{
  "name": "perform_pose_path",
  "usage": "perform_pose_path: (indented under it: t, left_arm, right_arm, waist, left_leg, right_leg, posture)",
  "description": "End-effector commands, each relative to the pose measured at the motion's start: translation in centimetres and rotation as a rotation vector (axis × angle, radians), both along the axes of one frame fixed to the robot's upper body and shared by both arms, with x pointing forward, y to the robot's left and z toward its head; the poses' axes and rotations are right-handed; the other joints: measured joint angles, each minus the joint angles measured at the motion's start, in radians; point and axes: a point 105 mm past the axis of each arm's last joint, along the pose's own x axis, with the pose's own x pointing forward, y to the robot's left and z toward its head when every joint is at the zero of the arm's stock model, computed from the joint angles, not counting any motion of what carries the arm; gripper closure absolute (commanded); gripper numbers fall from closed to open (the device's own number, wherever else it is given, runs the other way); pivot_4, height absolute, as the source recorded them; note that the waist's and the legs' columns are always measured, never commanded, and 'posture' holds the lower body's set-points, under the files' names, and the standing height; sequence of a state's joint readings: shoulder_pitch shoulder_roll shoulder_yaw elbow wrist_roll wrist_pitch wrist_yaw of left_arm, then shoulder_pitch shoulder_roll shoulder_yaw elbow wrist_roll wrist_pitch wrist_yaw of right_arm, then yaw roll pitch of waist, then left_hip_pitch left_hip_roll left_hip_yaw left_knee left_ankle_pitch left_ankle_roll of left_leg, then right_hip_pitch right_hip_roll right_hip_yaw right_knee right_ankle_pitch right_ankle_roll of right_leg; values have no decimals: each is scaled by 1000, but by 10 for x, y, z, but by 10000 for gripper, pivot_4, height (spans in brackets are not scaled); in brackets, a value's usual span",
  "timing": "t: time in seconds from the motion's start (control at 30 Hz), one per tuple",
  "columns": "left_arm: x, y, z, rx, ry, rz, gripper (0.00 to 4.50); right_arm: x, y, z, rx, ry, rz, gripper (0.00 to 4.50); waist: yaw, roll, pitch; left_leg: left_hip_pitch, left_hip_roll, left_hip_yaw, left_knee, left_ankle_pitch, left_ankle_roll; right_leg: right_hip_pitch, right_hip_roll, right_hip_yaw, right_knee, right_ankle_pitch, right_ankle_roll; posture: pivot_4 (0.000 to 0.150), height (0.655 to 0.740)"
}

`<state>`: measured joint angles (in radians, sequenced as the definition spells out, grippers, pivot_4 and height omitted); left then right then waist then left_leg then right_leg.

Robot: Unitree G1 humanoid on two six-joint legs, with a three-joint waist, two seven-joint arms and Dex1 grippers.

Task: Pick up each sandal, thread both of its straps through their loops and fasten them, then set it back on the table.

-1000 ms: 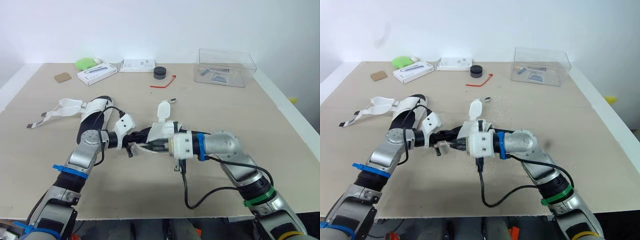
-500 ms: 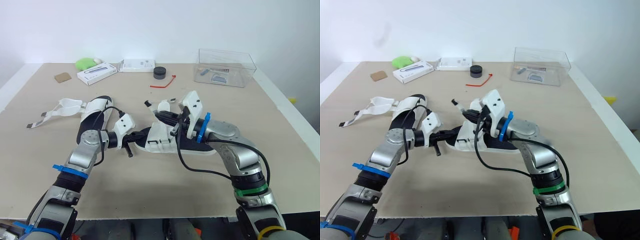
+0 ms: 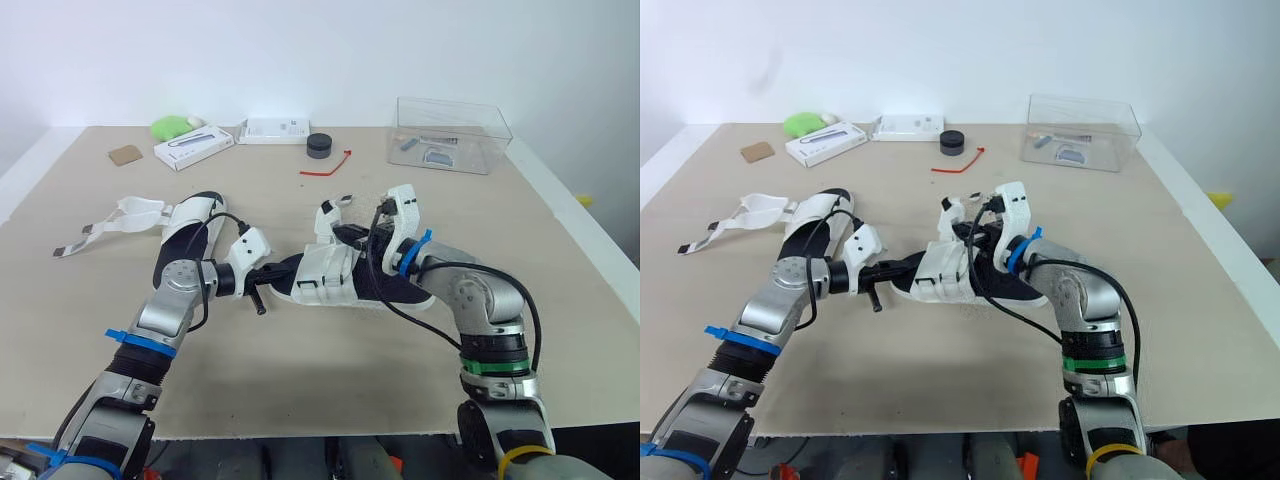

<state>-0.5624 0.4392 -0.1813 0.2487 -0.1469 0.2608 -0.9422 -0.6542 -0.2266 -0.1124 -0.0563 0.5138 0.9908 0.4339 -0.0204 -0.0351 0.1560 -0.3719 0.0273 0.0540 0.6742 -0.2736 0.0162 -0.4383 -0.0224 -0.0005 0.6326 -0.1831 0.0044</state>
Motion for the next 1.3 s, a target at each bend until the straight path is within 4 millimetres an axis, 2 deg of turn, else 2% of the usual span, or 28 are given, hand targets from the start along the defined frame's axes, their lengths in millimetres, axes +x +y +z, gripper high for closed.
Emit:
perform_pose_path:
  t: [0.03, 0.2, 0.5, 0.63, 0.73, 0.8, 0.83, 0.9, 0.97, 1.0, 1.03, 1.07, 1.1, 1.2, 1.23, 1.27, 1.3]
  left_arm:
    - [-3, 5, -18, 51, 57, 17, 45000]
    - [-3, 5, -19, 54, 57, 16, 45000]
    - [-4, 5, -20, 51, 62, 19, 45000]
    - [-4, 5, -20, 51, 64, 20, 45000]
    - [-3, 6, -20, 53, 63, 21, 45000]
    - [-2, 6, -19, 54, 61, 21, 45000]
    - [-2, 7, -18, 55, 60, 22, 45000]
    - [-1, 7, -18, 57, 58, 23, 45000]
    - [0, 7, -17, 59, 56, 21, 45000]
    - [0, 6, -17, 58, 55, 19, 45000]
    - [0, 6, -17, 57, 54, 19, 45000]
    - [1, 6, -16, 56, 53, 19, 45000]
    - [1, 5, -16, 56, 52, 19, 45000]
    - [0, 5, -16, 56, 50, 17, 45000]
    - [0, 4, -16, 56, 49, 17, 45000]
    - [-1, 4, -16, 56, 49, 17, 45000]
    - [-1, 4, -17, 56, 49, 17, 45000]
  right_arm:
    - [0, -2, 15, 44, -11, -11, 43720]
    - [2, -3, 11, 65, 42, -28, 43720]
    - [7, -20, -4, -81, 19, -98, 43720]
    - [10, -24, -1, -141, -41, -104, 30958]
    - [12, -26, 8, -189, -124, -106, 14620]
    - [12, -24, 23, -208, -201, -96, 8342]
    - [12, -23, 30, -222, -245, -87, 3155]
    - [12, -16, 46, -232, -327, -60, 3155]
    - [8, 0, 63, -204, -383, -1, 3155]
    - [6, 8, 67, -190, -392, 34, 7997]
    - [4, 13, 68, -178, -393, 62, 9321]
    - [3, 17, 66, -172, -388, 82, 12736]
    - [3, 18, 65, -168, -383, 94, 17653]
    - [4, 24, 50, -190, -334, 139, 32271]
    - [6, 23, 44, -196, -309, 140, 38791]
    - [10, 20, 39, -210, -291, 131, 43128]
    - [13, 18, 35, -222, -274, 122, 44413]
  waist:
    - [0, 0, 0]
    - [0, 0, 0]
    - [-1, 0, 0]
    - [-1, 0, 0]
    - [-1, 0, 0]
    - [-1, 0, 0]
    - [-1, 0, 0]
    - [-1, 0, 0]
    - [-1, 0, 0]
    - [-1, 0, 0]
    - [-1, 1, 0]
    - [-1, 0, 0]
    - [-1, 0, 0]
    - [0, 0, 0]
    - [0, 0, 0]
    - [0, 0, 0]
    - [0, 0, 0]
  left_leg:
    - [0, 0, 0, 0, 0, 0]
    - [0, 0, 0, 0, 0, 0]
    - [-1, 0, 0, 0, 0, 0]
    - [-1, 0, 0, 0, 0, 0]
    - [-1, 0, 0, -1, 0, 0]
    - [-1, 0, 0, -1, 0, 0]
    - [-1, 0, 0, -1, 0, 0]
    - [-2, 0, 0, -1, 0, 0]
    - [-2, 0, 0, -1, 0, 0]
    - [-2, 0, 1, -1, 0, 0]
    - [-1, 0, 1, -1, 0, 0]
    - [-1, 0, 0, -1, 0, 0]
    - [-1, 0, 0, -1, 0, 1]
    - [-2, 0, -1, -1, 0, 1]
    - [-2, 0, -1, -1, 0, 0]
    - [-3, 0, 0, -1, 0, 0]
    - [-3, -1, 0, -1, 0, 0]
  right_leg:
    - [0, 0, 0, 0, 0, 0]
    - [0, 0, 0, 0, -1, 2]
    - [0, 0, 0, -1, -1, 3]
    - [0, 0, 0, -1, -1, 3]
    - [-1, 0, 0, -1, -2, 4]
    - [-1, 0, 0, -1, -2, 3]
    - [-1, 0, 0, -1, -2, 3]
    - [-1, 0, 0, -1, -2, 3]
    - [-1, 0, 0, -1, -2, 3]
    - [-2, 0, 0, -1, -2, 4]
    - [-2, 0, 0, -1, -1, 4]
    - [-2, 0, 0, -1, -1, 4]
    - [-1, 0, 0, -1, -1, 3]
    - [-2, 0, -1, -1, -2, 3]
    - [-2, 0, -1, -1, -2, 3]
    - [-2, -1, -1, -1, -2, 3]
    - [-2, -1, -1, -2, -1, 3]
  posture:
    - [1500, 7400]
    - [1500, 7400]
    - [1500, 7400]
    - [1500, 7400]
    - [1500, 7400]
    - [1500, 7400]
    - [1500, 7400]
    - [1500, 7400]
    - [1500, 7400]
    - [1500, 7400]
    - [1500, 7400]
    - [1500, 7400]
    - [1500, 7400]
    - [1500, 7400]
    - [1500, 7400]
    - [1500, 7400]
    - [1500, 7400]
